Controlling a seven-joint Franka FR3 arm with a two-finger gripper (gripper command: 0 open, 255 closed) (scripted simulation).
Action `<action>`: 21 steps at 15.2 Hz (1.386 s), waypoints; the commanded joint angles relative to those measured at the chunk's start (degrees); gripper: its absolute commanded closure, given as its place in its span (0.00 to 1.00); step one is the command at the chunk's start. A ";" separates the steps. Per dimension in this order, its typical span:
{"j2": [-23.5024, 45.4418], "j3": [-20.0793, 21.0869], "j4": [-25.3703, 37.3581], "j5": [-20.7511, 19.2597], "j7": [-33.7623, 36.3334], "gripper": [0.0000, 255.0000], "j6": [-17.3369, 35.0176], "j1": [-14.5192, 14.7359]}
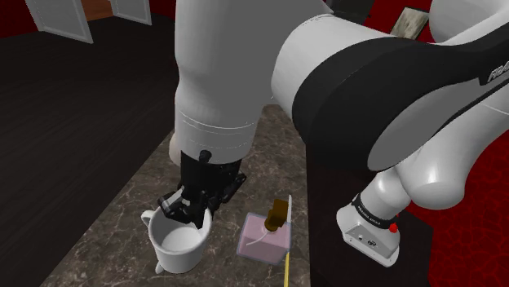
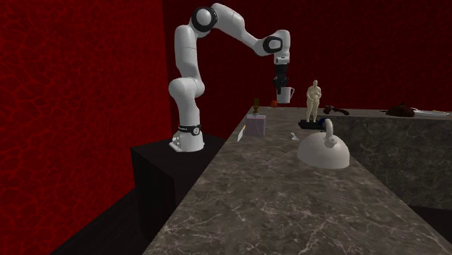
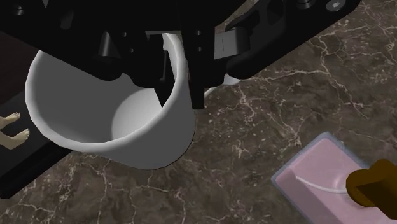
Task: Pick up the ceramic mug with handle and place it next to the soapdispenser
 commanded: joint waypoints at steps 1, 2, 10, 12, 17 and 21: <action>0.38 0.04 -1.07 -0.22 0.09 1.00 1.43 0.02; 0.65 0.07 -1.60 -0.37 0.18 1.00 2.19 0.05; 3.30 0.24 -5.38 -2.08 1.24 1.00 8.17 0.31; 4.10 0.24 -6.20 -2.64 1.60 1.00 9.65 0.39; 6.33 0.13 -8.03 -4.30 2.66 1.00 13.32 0.66; 8.35 -0.12 -9.26 -5.89 3.69 1.00 16.20 0.97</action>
